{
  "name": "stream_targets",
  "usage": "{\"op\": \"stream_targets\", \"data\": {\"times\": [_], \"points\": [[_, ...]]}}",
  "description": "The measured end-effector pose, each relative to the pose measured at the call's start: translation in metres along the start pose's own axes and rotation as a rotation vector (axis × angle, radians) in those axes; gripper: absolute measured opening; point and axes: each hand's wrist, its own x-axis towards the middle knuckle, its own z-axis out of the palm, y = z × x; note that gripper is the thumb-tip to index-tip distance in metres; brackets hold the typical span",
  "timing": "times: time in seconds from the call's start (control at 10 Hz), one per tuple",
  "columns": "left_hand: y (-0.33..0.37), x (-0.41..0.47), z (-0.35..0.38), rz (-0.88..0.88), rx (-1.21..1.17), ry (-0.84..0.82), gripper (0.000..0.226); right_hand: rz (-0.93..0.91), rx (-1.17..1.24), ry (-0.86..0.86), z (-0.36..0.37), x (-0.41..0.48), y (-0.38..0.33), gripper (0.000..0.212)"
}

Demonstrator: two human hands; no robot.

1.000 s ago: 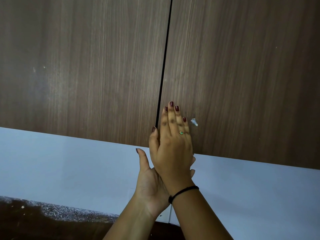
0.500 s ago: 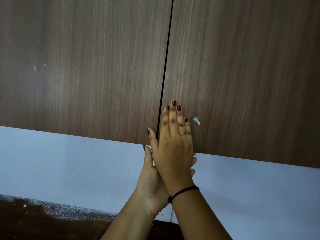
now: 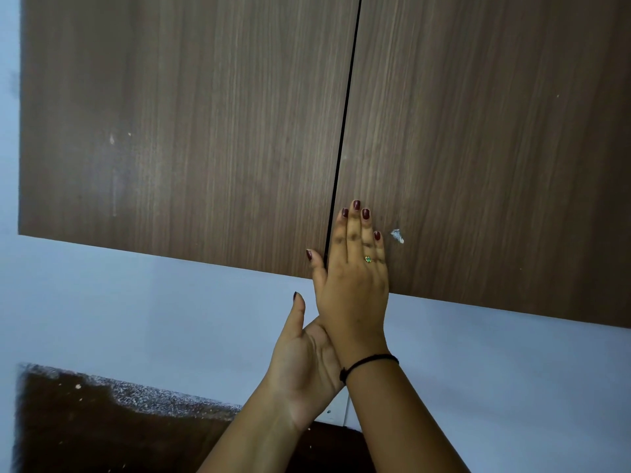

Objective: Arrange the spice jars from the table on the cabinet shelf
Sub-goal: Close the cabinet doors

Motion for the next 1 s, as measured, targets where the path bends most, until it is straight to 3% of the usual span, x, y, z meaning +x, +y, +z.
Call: {"op": "stream_targets", "data": {"times": [0.1, 0.3, 0.7, 1.0], "points": [[0.001, -0.011, 0.001, 0.037, 0.078, 0.003, 0.083, -0.001, -0.068, 0.055, -0.014, -0.002, -0.007, 0.066], [0.01, -0.028, -0.004, 0.09, 0.349, 0.089, 0.07, -0.022, -0.123, -0.03, -0.031, -0.003, -0.01, 0.073], [0.033, -0.085, -0.021, 0.184, 0.406, 0.15, 0.061, -0.041, -0.084, -0.172, -0.052, -0.019, -0.012, 0.073], [0.03, -0.107, -0.043, 0.16, 0.562, 0.203, 0.055, -0.08, -0.105, -0.218, -0.072, -0.045, -0.009, 0.07]]}}
